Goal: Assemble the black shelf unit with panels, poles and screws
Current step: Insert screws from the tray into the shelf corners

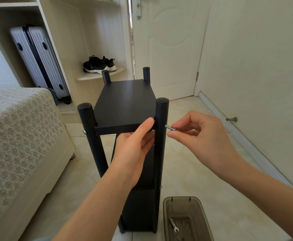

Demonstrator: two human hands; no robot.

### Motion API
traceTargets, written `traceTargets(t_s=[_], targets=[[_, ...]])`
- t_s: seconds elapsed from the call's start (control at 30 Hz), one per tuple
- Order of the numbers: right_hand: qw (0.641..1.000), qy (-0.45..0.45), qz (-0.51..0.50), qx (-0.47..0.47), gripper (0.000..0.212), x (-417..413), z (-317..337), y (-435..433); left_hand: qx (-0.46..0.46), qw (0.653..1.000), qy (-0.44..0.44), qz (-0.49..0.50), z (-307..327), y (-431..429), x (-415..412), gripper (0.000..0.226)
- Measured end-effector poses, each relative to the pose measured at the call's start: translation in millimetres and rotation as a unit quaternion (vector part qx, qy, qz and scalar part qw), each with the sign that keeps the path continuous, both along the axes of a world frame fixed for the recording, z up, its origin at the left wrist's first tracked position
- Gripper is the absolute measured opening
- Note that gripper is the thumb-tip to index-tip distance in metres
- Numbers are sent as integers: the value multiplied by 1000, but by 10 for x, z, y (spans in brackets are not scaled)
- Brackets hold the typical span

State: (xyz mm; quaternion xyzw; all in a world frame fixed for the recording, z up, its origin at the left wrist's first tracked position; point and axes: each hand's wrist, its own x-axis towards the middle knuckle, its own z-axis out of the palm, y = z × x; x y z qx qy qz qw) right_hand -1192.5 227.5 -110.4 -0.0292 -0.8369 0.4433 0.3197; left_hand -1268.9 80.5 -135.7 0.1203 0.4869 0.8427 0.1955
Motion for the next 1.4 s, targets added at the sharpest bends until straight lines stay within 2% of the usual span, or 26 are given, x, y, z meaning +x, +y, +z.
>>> traceTargets(t_s=[0.33, 0.53, 0.7, 0.83, 0.97, 1.1, 1.2, 1.3, 1.4], targets=[[1000, -7, 1, -7, 16, -56, -4, -18, 15, 1000, 4, -8, -8, -4, 5, 39], [1000, -2, 8, -7, 18, -82, -15, -28, 7, 1000, -2, -3, 0, 4, 11, 18], [1000, 14, 9, 4, 18, -75, -30, -35, -1, 1000, 4, -2, 20, 9, 30, 31], [999, 29, 5, 28, 19, -66, -57, -38, 1, 1000, 4, -4, 44, 4, 49, 14], [999, 32, 9, 26, 18, -84, -64, -38, -5, 1000, 15, -1, 50, 2, 59, 8], [999, 27, 18, 1, 18, -104, -49, -25, -5, 1000, 17, -5, 43, -1, 52, 16], [999, 28, 32, -20, 19, -115, -44, -21, -5, 1000, 18, -6, 46, -4, 57, 12], [999, 33, 18, 4, 15, -112, -41, -27, -9, 1000, 25, 0, 61, -1, 71, 9], [999, 30, -3, 29, 15, -110, -44, -32, -10, 999, 33, 6, 58, -1, 72, 16]])
